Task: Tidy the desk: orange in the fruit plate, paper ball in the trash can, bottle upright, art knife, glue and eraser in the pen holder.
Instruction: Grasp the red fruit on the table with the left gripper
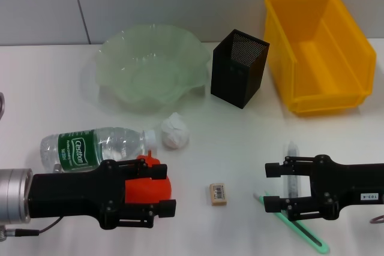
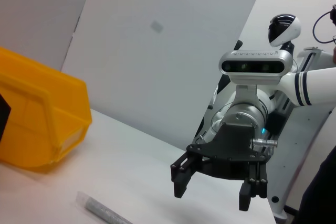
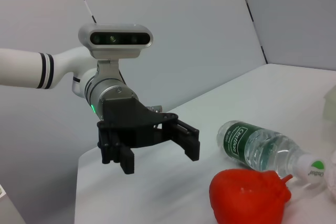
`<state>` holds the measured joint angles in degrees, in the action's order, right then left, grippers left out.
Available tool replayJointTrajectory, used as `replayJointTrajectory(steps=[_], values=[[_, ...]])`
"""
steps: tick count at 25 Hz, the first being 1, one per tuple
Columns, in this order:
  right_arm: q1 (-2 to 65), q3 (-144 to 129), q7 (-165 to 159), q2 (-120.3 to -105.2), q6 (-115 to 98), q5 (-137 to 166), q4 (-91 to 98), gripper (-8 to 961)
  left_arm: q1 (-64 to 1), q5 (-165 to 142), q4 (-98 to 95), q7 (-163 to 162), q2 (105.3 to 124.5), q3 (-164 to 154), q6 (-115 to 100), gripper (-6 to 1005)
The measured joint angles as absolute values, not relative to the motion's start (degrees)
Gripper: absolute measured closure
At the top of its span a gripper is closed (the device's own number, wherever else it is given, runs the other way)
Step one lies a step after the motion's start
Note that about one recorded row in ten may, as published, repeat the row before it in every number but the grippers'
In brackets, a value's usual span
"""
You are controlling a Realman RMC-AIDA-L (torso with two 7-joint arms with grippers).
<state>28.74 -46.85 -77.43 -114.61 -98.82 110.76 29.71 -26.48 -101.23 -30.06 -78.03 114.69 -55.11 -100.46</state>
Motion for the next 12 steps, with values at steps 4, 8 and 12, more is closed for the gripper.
replayJointTrajectory(steps=[4,8,12], values=[[28.6,-46.8,-77.4,-114.61,-98.8,110.8,29.7,171,-26.5,-101.9,-29.9,-77.7,114.75,-55.0,-100.5,189],[28.4,-46.8,-77.5,-114.61,-98.9,111.2,29.7,172,-26.6,-102.6,-30.1,-77.6,114.99,-54.7,-100.3,189],[28.4,-46.8,-77.5,-114.61,-98.9,111.6,29.6,173,-26.6,-102.6,-30.2,-77.4,115.04,-54.7,-100.0,190]])
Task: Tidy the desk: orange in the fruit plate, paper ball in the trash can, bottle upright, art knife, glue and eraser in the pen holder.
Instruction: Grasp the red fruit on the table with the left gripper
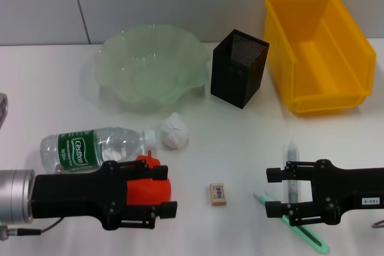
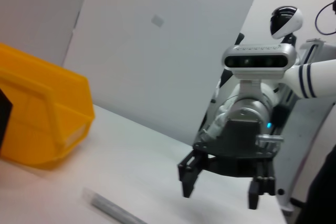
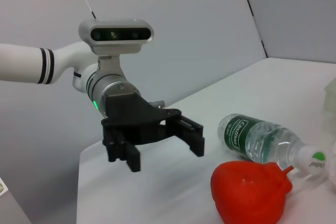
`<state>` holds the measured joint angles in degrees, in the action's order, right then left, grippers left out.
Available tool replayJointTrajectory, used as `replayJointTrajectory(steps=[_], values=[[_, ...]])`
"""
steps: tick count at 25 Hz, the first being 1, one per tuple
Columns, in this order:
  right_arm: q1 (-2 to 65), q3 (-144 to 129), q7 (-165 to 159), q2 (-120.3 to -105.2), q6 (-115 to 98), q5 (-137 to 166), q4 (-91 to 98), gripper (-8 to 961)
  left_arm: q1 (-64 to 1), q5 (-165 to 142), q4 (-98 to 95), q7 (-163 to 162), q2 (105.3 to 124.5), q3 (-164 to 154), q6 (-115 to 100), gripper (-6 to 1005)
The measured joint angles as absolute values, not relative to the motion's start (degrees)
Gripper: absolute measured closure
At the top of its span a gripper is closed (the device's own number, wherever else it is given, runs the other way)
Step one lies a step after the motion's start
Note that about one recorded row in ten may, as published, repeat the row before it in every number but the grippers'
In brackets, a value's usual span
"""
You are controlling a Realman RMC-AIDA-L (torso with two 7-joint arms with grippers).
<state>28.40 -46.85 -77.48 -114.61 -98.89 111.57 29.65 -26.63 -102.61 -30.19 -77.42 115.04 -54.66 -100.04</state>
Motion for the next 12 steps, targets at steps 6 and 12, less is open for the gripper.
replayJointTrajectory(steps=[6,12], values=[[28.3,-46.8,-77.6,-114.61,-98.9,111.6,29.6,175,-25.8,-102.6,-30.3,-71.5,115.64,-53.0,-94.8,191],[28.2,-46.8,-77.8,-114.62,-98.9,111.6,29.6,177,-24.7,-104.2,-30.2,-65.4,116.70,-53.5,-86.1,192]])
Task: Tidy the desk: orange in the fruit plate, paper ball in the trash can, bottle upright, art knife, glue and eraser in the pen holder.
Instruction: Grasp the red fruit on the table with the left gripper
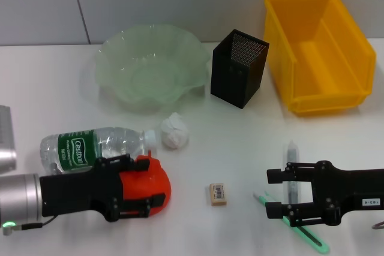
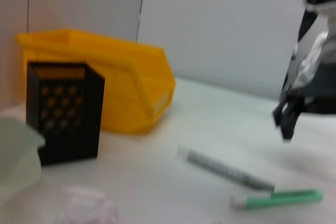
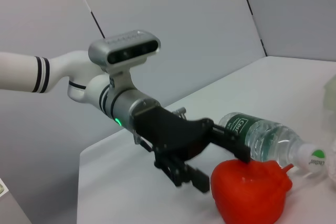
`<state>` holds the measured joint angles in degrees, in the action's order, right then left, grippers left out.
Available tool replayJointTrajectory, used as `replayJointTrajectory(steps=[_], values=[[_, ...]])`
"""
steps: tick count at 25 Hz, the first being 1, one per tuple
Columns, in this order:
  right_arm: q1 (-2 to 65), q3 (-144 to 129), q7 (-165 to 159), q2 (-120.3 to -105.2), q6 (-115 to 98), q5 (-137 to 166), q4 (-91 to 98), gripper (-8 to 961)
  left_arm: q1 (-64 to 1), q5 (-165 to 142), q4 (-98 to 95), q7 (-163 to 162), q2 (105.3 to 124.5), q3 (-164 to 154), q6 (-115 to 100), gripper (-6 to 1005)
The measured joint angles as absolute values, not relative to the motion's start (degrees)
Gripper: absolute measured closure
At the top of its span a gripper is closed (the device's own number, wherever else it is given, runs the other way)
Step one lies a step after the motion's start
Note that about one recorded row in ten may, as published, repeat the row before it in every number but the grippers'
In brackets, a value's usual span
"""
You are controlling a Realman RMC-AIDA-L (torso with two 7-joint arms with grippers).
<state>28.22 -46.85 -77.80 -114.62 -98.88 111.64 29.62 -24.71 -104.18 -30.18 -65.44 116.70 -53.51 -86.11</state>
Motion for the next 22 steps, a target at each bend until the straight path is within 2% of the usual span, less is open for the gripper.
replayJointTrajectory(steps=[10,22], values=[[28.2,-46.5,-78.0,-114.68,-99.2,111.6,29.6,180,-24.5,-108.7,-30.5,-62.3,117.28,-53.7,-82.7,194],[28.5,-46.3,-78.0,-114.67,-99.2,111.6,29.6,183,-24.7,-108.7,-30.5,-61.7,117.34,-53.7,-82.3,416]])
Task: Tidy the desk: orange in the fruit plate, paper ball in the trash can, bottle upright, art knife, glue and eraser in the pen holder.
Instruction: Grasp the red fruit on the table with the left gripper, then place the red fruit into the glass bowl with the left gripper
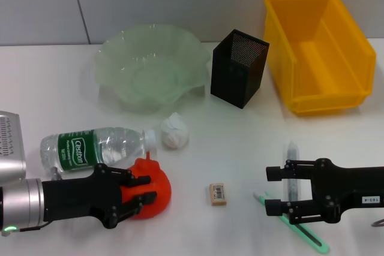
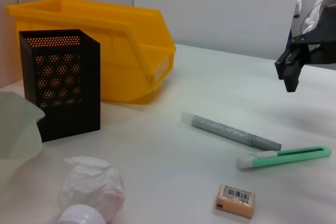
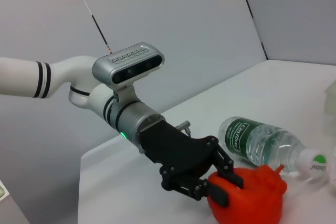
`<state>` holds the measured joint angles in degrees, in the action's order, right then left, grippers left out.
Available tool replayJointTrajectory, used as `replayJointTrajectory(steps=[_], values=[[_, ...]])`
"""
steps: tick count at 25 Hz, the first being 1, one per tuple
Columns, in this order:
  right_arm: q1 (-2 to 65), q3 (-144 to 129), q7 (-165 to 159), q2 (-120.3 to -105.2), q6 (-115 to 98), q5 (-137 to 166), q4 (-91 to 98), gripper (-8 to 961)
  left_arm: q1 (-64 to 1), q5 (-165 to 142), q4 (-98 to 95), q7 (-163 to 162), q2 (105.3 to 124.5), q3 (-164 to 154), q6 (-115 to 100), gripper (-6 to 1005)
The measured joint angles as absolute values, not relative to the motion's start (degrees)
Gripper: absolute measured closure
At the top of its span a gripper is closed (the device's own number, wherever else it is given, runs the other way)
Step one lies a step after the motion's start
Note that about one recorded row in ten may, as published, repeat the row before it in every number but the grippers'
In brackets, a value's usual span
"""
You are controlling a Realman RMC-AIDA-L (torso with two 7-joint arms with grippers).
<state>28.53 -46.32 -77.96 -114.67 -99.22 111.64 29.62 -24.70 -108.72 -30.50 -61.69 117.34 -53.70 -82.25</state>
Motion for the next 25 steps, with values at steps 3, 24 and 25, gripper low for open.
replayJointTrajectory(steps=[3,24,25], values=[[28.6,-46.3,-78.0,-114.65,-99.2,111.6,29.6,184,-24.7,-108.7,-30.5,-61.7,117.41,-53.6,-82.2,506],[28.8,-46.3,-78.0,-114.67,-98.9,111.2,29.8,190,-34.9,-78.9,-23.4,-63.3,118.78,-48.8,-76.5,939],[28.8,-46.3,-78.0,-114.73,-98.9,111.2,29.8,190,-35.9,-78.1,-22.5,-62.0,118.83,-48.8,-74.9,935]])
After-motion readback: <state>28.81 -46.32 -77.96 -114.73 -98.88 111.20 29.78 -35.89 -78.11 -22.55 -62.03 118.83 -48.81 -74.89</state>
